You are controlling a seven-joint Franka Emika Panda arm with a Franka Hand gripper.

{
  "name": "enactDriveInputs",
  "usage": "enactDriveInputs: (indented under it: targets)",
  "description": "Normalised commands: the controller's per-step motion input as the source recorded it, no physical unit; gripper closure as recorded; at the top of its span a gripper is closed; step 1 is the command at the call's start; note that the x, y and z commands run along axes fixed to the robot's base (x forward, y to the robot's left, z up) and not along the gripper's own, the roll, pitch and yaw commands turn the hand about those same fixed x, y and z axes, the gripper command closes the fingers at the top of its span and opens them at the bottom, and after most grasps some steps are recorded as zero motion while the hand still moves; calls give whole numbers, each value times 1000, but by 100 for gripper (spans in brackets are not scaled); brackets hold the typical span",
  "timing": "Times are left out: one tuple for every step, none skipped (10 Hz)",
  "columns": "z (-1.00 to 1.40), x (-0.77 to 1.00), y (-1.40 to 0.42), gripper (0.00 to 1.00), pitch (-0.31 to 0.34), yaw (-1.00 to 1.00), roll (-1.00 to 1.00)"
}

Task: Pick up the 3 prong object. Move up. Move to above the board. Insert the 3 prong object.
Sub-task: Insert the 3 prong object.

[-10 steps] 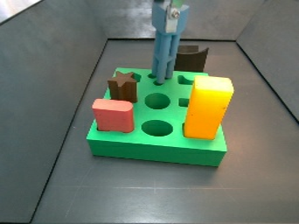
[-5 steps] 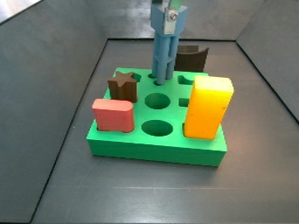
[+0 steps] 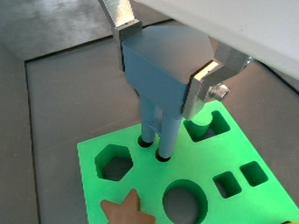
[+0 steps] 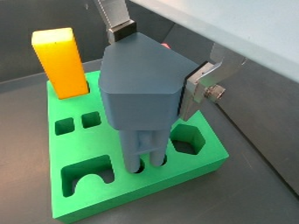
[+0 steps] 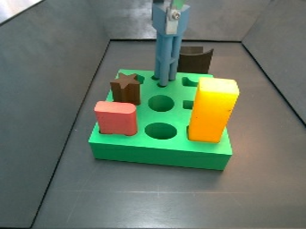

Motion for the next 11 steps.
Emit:
enactDriveInputs:
  targets:
    - [0, -91, 0, 100, -64, 29, -33]
    - [-46, -40, 0, 100, -44, 77, 0]
    - [-149, -37, 0, 100, -43, 94, 0]
    - [-140, -40, -3, 100, -54, 77, 0]
    - [-163, -20, -40, 100, -44, 60, 0]
    - [-163, -20, -71, 100, -46, 60, 0]
    - [-149, -54, -114, 100, -59, 26, 0]
    - [-169, 0, -74, 100, -54, 63, 0]
    - [-457, 0, -3, 100, -56, 183, 20]
    - [-797, 0, 0, 100, -66, 251, 64]
    - [-971, 23, 29, 100, -19, 297, 139]
